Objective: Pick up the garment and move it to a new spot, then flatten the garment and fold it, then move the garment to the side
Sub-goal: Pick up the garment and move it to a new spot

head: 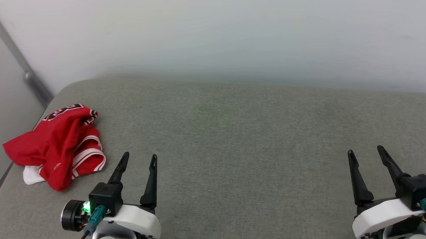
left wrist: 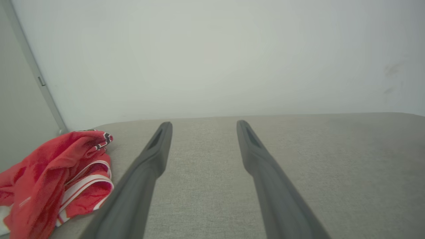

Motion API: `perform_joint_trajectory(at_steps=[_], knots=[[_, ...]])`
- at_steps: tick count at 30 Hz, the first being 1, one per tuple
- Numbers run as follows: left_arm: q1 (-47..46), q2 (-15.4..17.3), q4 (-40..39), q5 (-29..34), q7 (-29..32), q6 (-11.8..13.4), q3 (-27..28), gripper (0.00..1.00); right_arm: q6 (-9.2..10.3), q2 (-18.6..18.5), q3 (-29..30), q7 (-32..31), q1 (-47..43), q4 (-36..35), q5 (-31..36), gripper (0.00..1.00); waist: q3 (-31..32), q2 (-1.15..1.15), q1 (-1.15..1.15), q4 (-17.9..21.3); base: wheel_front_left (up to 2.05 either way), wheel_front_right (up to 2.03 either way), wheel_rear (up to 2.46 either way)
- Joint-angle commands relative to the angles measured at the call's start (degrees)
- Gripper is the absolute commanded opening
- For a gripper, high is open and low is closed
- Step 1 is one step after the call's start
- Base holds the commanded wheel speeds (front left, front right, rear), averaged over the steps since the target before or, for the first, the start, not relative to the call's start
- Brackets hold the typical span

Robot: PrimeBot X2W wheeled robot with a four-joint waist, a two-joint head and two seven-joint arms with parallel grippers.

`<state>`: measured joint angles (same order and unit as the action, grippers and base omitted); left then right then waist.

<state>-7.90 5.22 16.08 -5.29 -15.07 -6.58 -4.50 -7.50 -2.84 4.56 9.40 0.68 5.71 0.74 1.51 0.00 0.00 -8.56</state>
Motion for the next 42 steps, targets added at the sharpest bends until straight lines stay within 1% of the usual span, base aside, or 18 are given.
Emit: perform_joint_trajectory(at_steps=[1, 6, 13, 14, 18, 25, 31, 34, 36, 39, 42], knots=[[-0.60, 0.16, 0.05, -0.15, -0.15, -0.14, 0.26, 1.00, 0.01, -0.07, -0.27, 0.27, 0.26, 0.14, -0.22, 1.00, -0.47, 0.00, 0.00, -2.42, 0.00, 0.00, 0.00], [-1.02, 0.12, 0.05, -0.60, -0.15, -0.16, 1.01, 1.00, 0.02, -0.06, -0.77, 0.71, 1.07, 0.41, -0.72, 1.00, -1.02, 0.00, 0.00, -8.11, 0.00, 0.00, 0.00], [-1.72, 0.20, 0.28, -1.05, -0.15, 0.33, 3.18, 1.00, 0.02, -0.05, -3.26, 0.99, 2.70, 0.68, -1.64, 1.00, -1.80, 0.00, 0.00, -15.66, 0.00, 0.00, 0.00], [-1.81, 0.20, 0.35, -1.23, -0.15, 0.48, 4.08, 1.00, 0.02, -0.07, -4.48, 1.15, 3.36, 0.57, -2.32, 1.00, -2.14, 0.00, 0.00, -18.25, 0.00, 0.00, 0.00], [-1.39, 0.14, 0.28, -1.32, -0.15, 0.69, 5.40, 1.00, 0.02, -0.08, -6.21, 1.25, 4.36, 0.46, -2.90, 1.00, -2.54, 0.00, 0.00, -20.72, 0.00, 0.00, 0.00], [-0.24, -0.01, -0.42, -1.26, -0.15, 1.07, 8.03, 1.00, 0.02, -0.08, -9.74, 0.70, 6.43, 0.77, -1.89, 1.00, -3.55, 0.00, 0.00, -21.51, 0.00, 0.00, 0.00], [-1.54, -0.41, 0.06, -0.71, -0.15, 1.00, 8.60, 1.00, 0.02, -0.08, -10.77, 0.50, 6.98, 1.12, -1.50, 1.00, -3.64, 0.00, 0.00, -21.60, 0.00, 0.00, 0.00], [-2.77, -0.46, 0.47, -0.02, -0.15, 1.39, 8.53, 1.00, 0.02, -0.08, -10.64, 0.36, 6.95, 0.95, -1.30, 1.00, -3.77, 0.00, 0.00, -21.63, 0.00, 0.00, 0.00], [-4.70, -0.41, 1.23, 0.47, -0.15, 1.98, 8.78, 1.00, 0.02, -0.08, -10.38, 0.11, 7.09, 0.51, -1.07, 1.00, -4.46, 0.00, 0.00, -21.44, 0.00, 0.00, 0.00], [-9.21, 0.04, 2.98, 0.69, -0.15, 2.39, 8.88, 1.00, 0.02, -0.08, -10.87, -0.41, 7.95, -0.16, -0.52, 1.00, -6.21, 0.00, 0.00, -20.17, 0.00, 0.00, 0.00], [-15.34, 1.48, 5.60, 0.72, -0.11, 2.84, 9.57, 1.00, 0.02, -0.08, -11.98, -1.31, 9.17, -0.75, 0.05, 1.00, -8.89, 0.00, 0.00, -18.17, 0.00, 0.00, 0.00]])
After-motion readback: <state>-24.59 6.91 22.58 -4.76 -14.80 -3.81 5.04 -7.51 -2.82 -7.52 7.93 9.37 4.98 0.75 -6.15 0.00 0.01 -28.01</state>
